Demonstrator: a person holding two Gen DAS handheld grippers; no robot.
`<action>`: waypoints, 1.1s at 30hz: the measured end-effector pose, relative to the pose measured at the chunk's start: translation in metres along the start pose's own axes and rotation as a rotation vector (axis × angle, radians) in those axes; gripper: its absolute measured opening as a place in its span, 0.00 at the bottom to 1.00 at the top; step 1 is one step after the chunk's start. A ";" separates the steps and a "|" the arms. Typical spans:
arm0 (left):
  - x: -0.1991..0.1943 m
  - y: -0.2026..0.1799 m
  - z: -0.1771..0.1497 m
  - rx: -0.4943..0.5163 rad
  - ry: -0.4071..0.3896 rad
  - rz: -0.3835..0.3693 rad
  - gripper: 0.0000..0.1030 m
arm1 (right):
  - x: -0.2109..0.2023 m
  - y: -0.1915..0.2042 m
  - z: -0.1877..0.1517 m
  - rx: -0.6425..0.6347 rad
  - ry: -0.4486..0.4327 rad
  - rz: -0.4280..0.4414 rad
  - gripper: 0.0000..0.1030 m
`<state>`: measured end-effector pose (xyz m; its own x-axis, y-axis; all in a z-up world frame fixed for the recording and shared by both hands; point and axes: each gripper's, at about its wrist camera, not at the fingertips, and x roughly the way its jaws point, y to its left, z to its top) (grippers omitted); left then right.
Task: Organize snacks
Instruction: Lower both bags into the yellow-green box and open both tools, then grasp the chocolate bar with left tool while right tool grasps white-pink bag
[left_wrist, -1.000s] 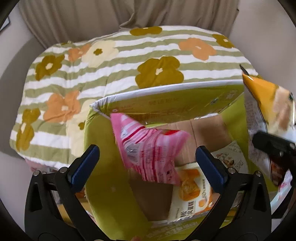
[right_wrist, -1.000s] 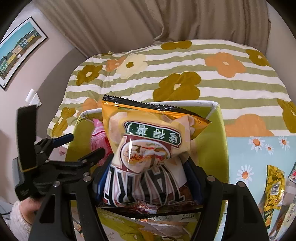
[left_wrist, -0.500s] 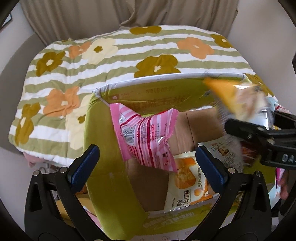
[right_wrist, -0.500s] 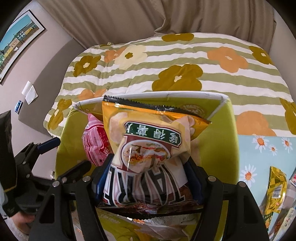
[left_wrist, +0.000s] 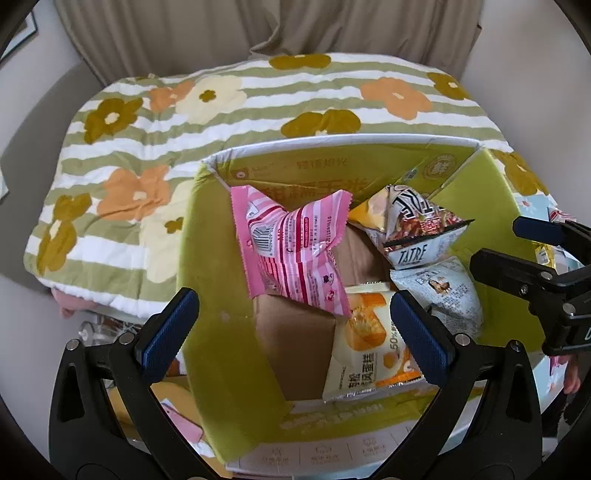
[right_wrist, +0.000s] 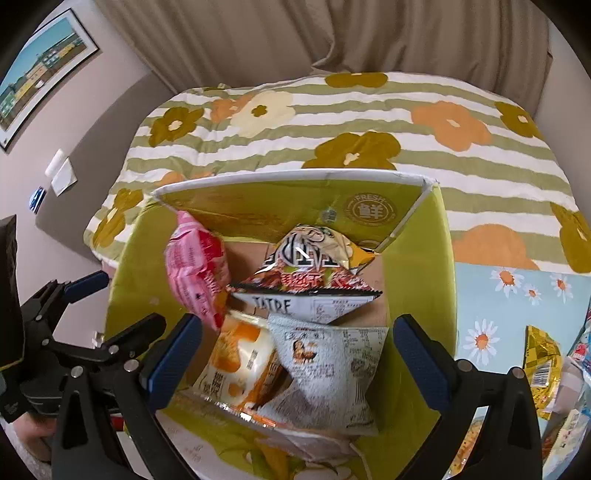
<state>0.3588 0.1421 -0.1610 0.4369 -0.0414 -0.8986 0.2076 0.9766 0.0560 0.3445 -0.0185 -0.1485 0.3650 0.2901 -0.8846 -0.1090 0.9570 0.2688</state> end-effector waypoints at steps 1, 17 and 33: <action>-0.004 -0.001 -0.001 0.001 -0.006 0.002 1.00 | -0.005 0.003 -0.001 -0.013 -0.003 -0.005 1.00; -0.075 -0.035 -0.015 0.026 -0.089 -0.068 1.00 | -0.098 0.004 -0.035 -0.007 -0.162 -0.058 1.00; -0.112 -0.223 -0.060 0.111 -0.103 -0.180 1.00 | -0.223 -0.148 -0.141 0.120 -0.269 -0.197 1.00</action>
<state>0.2111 -0.0583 -0.0994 0.4703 -0.2395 -0.8494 0.3827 0.9226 -0.0482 0.1491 -0.2241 -0.0448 0.6002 0.0742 -0.7964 0.0914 0.9828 0.1604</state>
